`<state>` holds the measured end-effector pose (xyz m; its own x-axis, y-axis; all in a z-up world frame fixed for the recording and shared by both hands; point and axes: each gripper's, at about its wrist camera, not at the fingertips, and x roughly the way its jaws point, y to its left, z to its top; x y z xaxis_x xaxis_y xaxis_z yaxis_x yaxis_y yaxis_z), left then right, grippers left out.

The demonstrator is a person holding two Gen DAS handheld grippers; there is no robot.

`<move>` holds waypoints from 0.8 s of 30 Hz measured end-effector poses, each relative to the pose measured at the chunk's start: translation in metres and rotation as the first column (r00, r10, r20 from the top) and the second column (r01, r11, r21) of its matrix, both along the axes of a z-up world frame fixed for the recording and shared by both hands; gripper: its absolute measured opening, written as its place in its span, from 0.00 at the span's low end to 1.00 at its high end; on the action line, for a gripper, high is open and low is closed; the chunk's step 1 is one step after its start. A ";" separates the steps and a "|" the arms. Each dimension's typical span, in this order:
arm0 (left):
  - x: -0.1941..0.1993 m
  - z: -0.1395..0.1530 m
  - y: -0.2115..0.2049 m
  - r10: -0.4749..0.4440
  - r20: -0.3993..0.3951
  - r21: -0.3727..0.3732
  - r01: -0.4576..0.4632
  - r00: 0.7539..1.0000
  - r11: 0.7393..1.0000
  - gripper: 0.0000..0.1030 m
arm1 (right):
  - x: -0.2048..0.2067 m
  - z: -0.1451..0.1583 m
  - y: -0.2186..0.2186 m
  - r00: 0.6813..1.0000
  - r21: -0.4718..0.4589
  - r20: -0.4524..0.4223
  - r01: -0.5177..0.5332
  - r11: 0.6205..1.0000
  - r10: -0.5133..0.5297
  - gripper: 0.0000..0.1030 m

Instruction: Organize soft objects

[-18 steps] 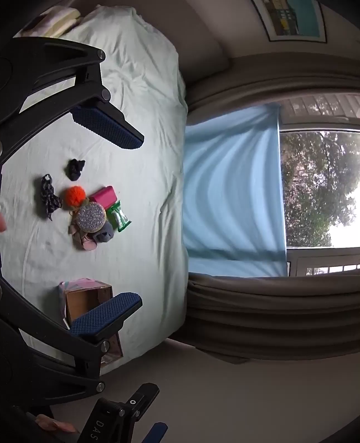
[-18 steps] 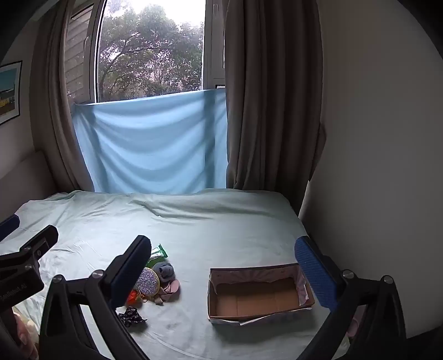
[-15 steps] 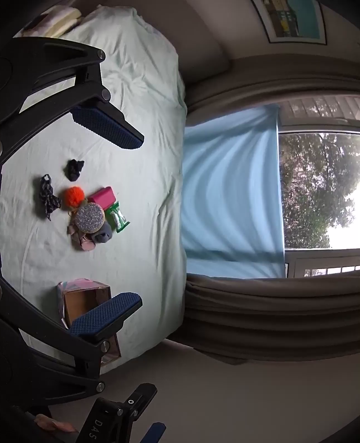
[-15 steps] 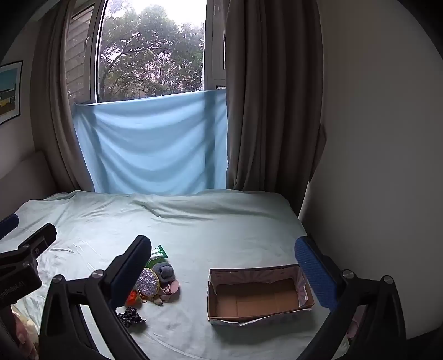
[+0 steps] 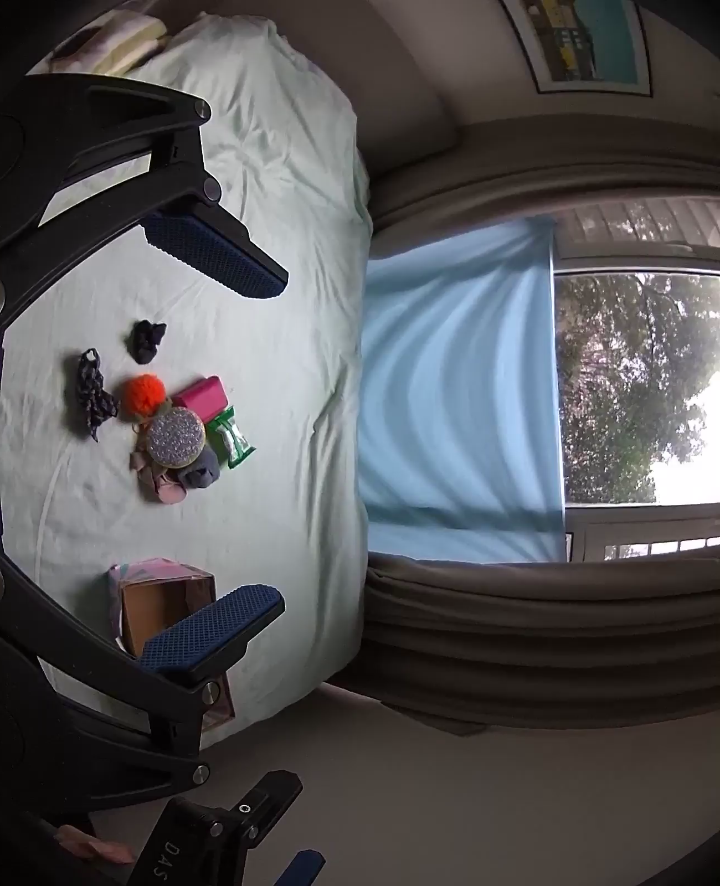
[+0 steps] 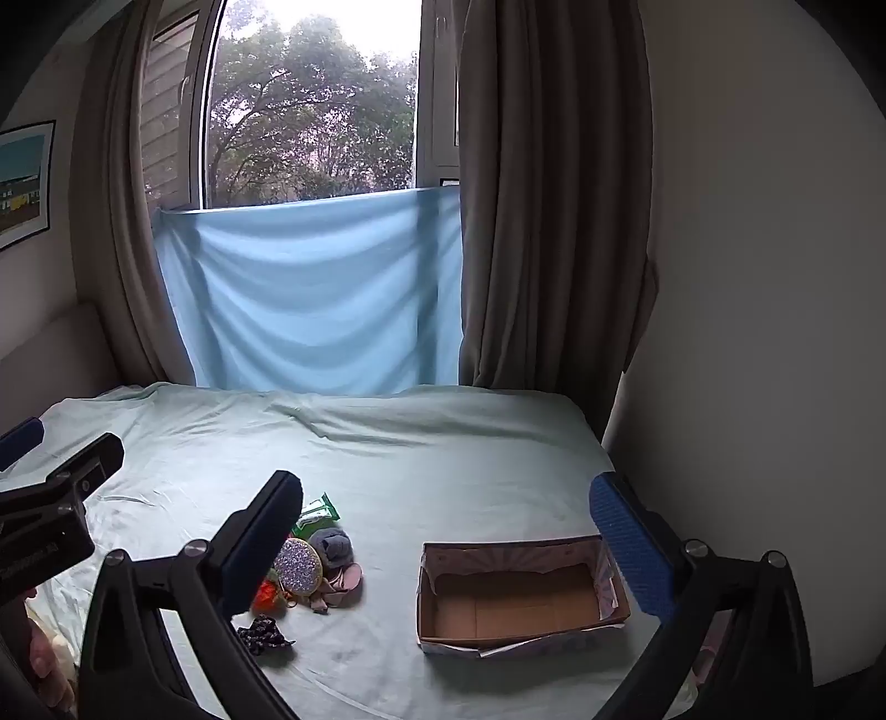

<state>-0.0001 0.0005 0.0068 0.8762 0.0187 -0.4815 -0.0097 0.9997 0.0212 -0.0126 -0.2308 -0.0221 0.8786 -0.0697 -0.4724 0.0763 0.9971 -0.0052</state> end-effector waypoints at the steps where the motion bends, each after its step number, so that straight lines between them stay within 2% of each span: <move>1: 0.000 0.001 -0.001 0.000 -0.001 0.001 0.000 1.000 1.000 1.00 | 0.000 0.000 0.000 1.000 -0.003 0.002 -0.001 1.000 0.001 1.00; 15: 0.005 0.012 0.002 0.004 -0.007 0.005 -0.004 1.000 1.000 1.00 | 0.003 0.001 -0.002 1.000 0.006 0.008 -0.013 1.000 0.013 1.00; 16: 0.001 -0.003 -0.004 0.005 -0.004 0.007 -0.005 1.000 1.000 1.00 | 0.002 0.000 -0.002 1.000 0.006 0.008 -0.013 1.000 0.013 1.00; 24: 0.002 -0.002 -0.004 0.002 -0.009 -0.001 -0.002 1.000 1.000 1.00 | 0.001 0.001 -0.002 1.000 0.007 0.007 -0.008 1.000 0.008 1.00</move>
